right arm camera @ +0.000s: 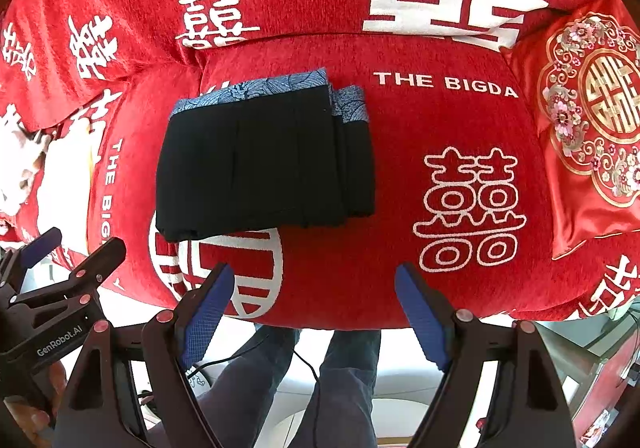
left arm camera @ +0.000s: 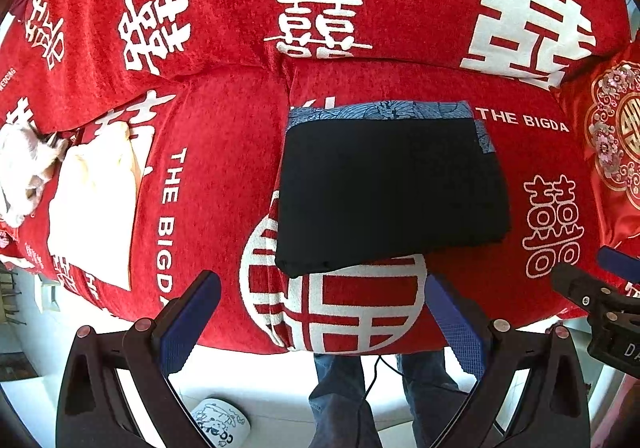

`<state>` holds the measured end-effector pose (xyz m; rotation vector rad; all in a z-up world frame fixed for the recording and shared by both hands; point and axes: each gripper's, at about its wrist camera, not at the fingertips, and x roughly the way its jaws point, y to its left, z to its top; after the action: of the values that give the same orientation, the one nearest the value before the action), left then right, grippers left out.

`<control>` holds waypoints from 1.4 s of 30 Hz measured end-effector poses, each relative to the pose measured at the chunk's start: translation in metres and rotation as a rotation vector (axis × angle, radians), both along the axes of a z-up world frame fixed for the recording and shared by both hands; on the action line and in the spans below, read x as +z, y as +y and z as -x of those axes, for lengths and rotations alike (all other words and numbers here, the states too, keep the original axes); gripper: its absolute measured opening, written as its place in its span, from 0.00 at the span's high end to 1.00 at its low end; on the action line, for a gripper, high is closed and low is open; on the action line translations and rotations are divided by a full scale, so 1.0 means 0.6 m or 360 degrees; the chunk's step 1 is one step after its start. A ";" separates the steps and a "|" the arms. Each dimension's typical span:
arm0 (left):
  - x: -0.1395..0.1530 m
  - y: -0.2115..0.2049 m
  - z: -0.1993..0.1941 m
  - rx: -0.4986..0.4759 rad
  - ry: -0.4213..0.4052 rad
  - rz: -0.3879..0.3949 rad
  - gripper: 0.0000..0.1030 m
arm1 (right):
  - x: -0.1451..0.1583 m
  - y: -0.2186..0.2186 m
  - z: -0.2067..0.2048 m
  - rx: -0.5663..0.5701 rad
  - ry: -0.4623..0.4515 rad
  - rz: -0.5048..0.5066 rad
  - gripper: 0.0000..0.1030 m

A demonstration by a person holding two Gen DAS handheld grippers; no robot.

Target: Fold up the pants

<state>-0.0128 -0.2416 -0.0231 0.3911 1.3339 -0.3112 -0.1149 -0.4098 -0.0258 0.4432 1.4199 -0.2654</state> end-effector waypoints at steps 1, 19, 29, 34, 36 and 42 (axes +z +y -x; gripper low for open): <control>0.000 -0.001 0.000 -0.0001 0.0001 0.0001 0.01 | 0.000 0.000 0.000 0.0000 -0.0002 0.0001 0.17; -0.003 -0.001 0.001 0.0017 0.0015 0.0010 0.01 | -0.001 0.006 -0.015 0.0064 0.0004 0.0019 0.17; -0.003 0.003 0.000 0.0012 0.0013 0.0014 0.01 | -0.001 0.008 -0.016 0.0064 0.0004 0.0020 0.17; -0.002 0.001 0.000 0.0017 0.0013 0.0014 0.01 | 0.000 0.010 -0.018 0.0076 0.0006 0.0030 0.17; -0.003 0.001 0.001 0.0017 0.0016 0.0016 0.01 | 0.000 0.011 -0.018 0.0078 0.0007 0.0033 0.17; -0.004 -0.001 0.002 0.0023 0.0015 0.0016 0.01 | -0.002 0.005 -0.025 0.0102 0.0015 0.0042 0.17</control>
<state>-0.0137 -0.2425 -0.0257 0.3722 1.3432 -0.3080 -0.0996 -0.4068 -0.0270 0.3746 1.4356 -0.2341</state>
